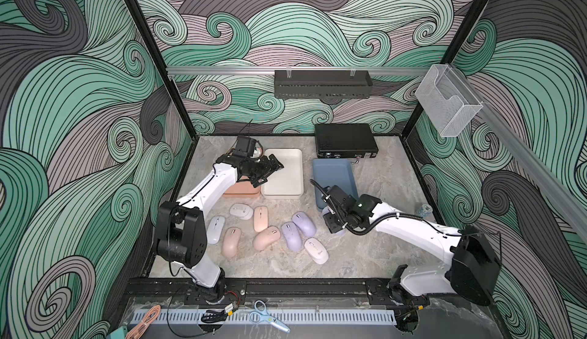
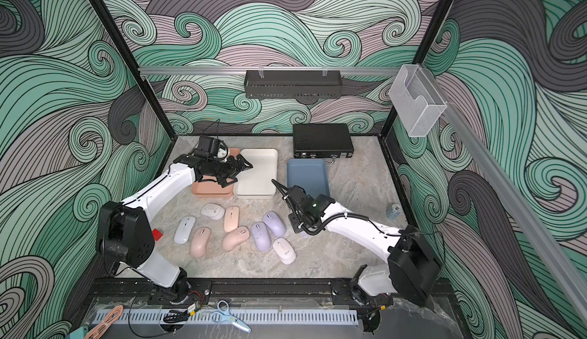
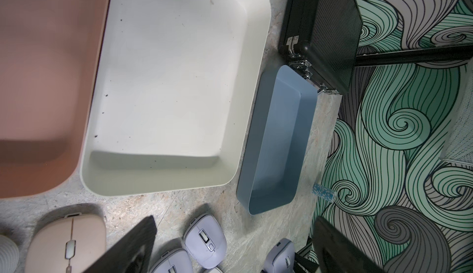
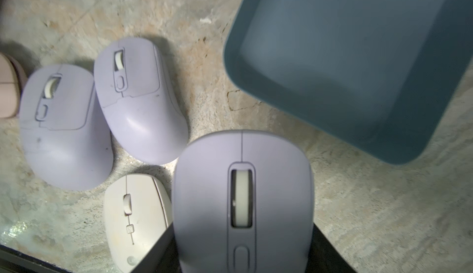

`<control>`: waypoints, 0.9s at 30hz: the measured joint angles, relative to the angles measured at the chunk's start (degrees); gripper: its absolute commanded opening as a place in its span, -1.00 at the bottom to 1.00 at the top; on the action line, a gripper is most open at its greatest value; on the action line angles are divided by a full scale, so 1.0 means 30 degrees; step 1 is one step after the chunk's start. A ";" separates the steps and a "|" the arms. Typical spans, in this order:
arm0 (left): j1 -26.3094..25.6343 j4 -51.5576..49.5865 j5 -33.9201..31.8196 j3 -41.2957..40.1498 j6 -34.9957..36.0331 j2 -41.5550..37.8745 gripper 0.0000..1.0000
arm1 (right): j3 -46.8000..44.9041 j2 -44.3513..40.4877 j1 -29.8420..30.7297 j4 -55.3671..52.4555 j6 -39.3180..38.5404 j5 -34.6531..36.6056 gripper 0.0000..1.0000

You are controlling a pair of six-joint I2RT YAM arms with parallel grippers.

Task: Place the mice by color into the storage box
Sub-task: Pick up the mouse from the center of the board, then place the mouse in the storage box.

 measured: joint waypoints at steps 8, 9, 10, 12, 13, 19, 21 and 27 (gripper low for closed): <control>0.0109 -0.0911 -0.1734 0.0175 0.0379 -0.1231 0.88 | 0.2871 0.0889 -0.1224 -0.0838 0.0627 0.1661 0.08; 0.0117 -0.1027 -0.1974 0.0233 0.0488 -0.1333 0.88 | 0.3249 0.1188 -0.1486 -0.0831 0.0670 0.1763 0.07; 0.0146 -0.1209 -0.2288 0.0379 0.0619 -0.1421 0.88 | 0.3745 0.1596 -0.1814 -0.0772 0.0714 0.1851 0.07; 0.0240 -0.1413 -0.2630 0.0641 0.0801 -0.1494 0.88 | 0.4488 0.2295 -0.2412 -0.0510 0.0772 0.1931 0.05; 0.0328 -0.1435 -0.2739 0.0721 0.0867 -0.1530 0.88 | 0.4903 0.2703 -0.2776 -0.0408 0.0772 0.1923 0.05; 0.0758 -0.1479 -0.3155 0.0765 0.1064 -0.1712 0.88 | 0.7431 0.5326 -0.4867 -0.0044 0.0772 0.1661 0.03; 0.0860 -0.1486 -0.3162 0.0765 0.1064 -0.1712 0.88 | 0.8196 0.6317 -0.5450 0.0022 0.0801 0.1457 0.03; 0.1093 -0.1479 -0.3126 0.0765 0.0991 -0.1690 0.86 | 1.0564 1.0025 -0.6470 0.0175 0.1064 0.0503 0.02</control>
